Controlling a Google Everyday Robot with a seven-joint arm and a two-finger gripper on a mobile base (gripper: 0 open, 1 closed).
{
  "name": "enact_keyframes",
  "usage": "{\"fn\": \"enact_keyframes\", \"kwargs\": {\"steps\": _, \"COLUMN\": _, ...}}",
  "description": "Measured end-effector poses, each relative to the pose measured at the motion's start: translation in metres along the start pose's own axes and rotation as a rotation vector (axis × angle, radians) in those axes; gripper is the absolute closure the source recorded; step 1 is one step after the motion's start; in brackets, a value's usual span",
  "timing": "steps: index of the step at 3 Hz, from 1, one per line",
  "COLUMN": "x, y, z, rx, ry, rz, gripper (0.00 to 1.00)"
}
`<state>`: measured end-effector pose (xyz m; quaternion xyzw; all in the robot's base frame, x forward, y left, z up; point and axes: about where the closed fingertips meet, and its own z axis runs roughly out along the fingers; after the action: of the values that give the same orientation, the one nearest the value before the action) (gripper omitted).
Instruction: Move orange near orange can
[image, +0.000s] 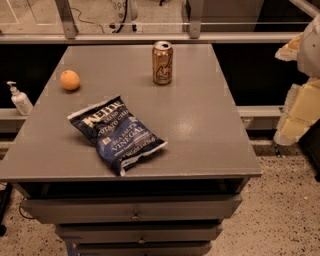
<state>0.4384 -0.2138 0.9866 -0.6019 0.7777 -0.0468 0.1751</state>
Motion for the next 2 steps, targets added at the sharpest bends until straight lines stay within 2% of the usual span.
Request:
{"fn": "enact_keyframes", "kwargs": {"steps": 1, "x": 0.0, "y": 0.0, "z": 0.0, "rx": 0.0, "ry": 0.0, "rz": 0.0, "gripper": 0.0}}
{"fn": "enact_keyframes", "kwargs": {"steps": 2, "x": -0.011, "y": -0.001, "z": -0.003, "rx": 0.012, "ry": -0.036, "rz": -0.011, "gripper": 0.0}}
